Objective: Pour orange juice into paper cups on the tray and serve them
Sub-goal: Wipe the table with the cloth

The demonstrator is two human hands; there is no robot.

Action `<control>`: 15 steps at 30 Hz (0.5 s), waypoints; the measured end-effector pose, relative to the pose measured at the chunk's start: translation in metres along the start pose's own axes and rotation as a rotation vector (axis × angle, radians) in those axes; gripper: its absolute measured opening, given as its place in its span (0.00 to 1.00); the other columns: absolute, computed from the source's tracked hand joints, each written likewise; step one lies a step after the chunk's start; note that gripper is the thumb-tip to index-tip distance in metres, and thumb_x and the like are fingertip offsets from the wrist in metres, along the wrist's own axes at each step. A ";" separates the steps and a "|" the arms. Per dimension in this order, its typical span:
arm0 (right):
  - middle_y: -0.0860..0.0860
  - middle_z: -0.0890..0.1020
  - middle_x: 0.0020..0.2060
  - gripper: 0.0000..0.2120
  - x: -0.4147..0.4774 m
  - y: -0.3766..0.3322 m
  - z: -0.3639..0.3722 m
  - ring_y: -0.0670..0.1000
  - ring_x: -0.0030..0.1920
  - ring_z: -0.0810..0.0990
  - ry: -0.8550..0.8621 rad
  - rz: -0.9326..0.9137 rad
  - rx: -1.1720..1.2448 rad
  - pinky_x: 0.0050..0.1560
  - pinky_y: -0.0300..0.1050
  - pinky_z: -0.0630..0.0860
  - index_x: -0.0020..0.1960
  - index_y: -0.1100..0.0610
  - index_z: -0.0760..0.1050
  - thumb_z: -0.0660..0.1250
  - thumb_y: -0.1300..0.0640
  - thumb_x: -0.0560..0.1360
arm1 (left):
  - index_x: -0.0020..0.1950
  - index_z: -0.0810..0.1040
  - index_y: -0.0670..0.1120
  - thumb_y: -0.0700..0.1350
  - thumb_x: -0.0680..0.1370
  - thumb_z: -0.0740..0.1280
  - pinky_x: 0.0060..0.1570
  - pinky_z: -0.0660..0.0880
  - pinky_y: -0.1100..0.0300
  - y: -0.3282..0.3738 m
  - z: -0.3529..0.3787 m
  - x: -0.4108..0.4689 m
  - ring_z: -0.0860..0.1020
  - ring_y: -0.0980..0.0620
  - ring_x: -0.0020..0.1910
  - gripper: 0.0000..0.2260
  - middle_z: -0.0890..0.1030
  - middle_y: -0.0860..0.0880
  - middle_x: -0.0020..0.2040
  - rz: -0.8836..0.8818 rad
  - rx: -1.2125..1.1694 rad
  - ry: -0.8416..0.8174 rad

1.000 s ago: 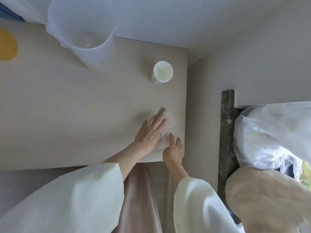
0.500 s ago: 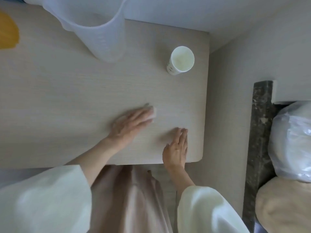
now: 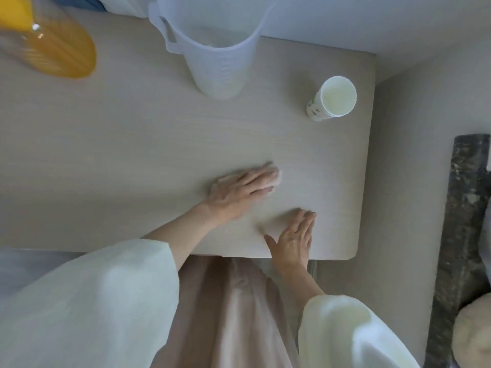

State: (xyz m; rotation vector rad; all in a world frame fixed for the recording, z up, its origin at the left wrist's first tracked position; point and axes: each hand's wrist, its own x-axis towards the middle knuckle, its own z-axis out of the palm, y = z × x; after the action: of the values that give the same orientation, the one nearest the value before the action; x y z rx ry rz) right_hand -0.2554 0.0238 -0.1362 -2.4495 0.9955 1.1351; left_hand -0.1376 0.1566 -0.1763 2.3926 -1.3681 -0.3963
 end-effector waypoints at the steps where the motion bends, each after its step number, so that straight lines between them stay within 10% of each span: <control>1: 0.63 0.33 0.75 0.49 0.001 -0.007 -0.001 0.59 0.77 0.37 0.010 -0.026 -0.008 0.77 0.50 0.46 0.75 0.63 0.29 0.63 0.43 0.78 | 0.74 0.66 0.47 0.34 0.71 0.63 0.71 0.62 0.55 -0.026 -0.005 -0.012 0.60 0.47 0.76 0.31 0.58 0.47 0.78 -0.110 0.012 0.059; 7: 0.62 0.33 0.75 0.40 0.008 -0.069 0.001 0.58 0.77 0.37 0.077 -0.217 -0.056 0.77 0.51 0.48 0.77 0.59 0.31 0.57 0.46 0.81 | 0.76 0.59 0.46 0.30 0.69 0.67 0.62 0.71 0.50 -0.102 -0.030 -0.069 0.59 0.36 0.74 0.37 0.50 0.36 0.78 -1.068 -0.164 0.372; 15: 0.58 0.24 0.72 0.61 -0.020 -0.120 0.017 0.58 0.76 0.31 -0.100 -0.311 -0.302 0.75 0.55 0.50 0.72 0.56 0.21 0.72 0.44 0.71 | 0.73 0.68 0.46 0.28 0.69 0.62 0.74 0.54 0.60 -0.025 0.011 -0.128 0.65 0.48 0.73 0.32 0.64 0.46 0.75 -0.186 -0.015 0.138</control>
State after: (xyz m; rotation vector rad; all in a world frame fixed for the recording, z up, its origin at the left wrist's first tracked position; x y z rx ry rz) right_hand -0.1926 0.1291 -0.1379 -2.6218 0.4171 1.3599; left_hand -0.1860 0.2776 -0.1884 2.4927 -1.0847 -0.2823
